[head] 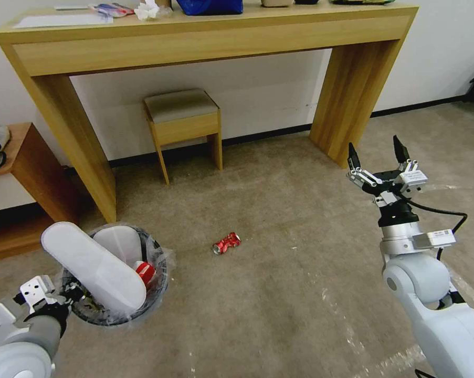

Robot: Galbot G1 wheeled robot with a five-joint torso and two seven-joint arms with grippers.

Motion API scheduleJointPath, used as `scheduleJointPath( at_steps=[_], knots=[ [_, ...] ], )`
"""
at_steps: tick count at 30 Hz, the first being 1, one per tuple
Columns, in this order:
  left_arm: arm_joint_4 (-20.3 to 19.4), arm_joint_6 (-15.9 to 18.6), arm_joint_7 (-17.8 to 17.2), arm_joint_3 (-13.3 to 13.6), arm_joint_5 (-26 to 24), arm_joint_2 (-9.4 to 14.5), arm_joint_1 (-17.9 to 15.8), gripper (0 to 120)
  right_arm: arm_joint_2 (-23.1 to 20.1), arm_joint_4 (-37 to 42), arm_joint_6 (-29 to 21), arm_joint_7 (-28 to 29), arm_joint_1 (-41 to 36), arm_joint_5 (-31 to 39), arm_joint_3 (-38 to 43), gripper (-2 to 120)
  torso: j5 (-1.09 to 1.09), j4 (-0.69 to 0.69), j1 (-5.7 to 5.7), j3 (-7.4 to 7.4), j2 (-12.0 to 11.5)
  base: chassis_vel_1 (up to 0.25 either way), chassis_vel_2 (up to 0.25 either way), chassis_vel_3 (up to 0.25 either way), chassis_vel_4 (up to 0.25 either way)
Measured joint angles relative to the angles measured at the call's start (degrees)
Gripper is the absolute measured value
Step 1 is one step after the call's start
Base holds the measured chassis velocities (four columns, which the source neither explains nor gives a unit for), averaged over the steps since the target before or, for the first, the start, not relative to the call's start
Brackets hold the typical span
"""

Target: Pick up the trash bin and place the garbage on the floor into it.

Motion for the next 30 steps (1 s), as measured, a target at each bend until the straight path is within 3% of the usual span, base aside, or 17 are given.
scheduleJointPath(
  at_steps=[30],
  knots=[
    [1.43, -0.1, 0.08, 0.59, 0.62, -0.17, -0.69, 0, -0.21, -1.77, 0.68, -0.55, 1.59, -0.13, -1.73, 99, -0.01, 0.0, 0.0, -0.01, 0.0, -0.122, 0.13, 0.127, -0.125]
  ],
)
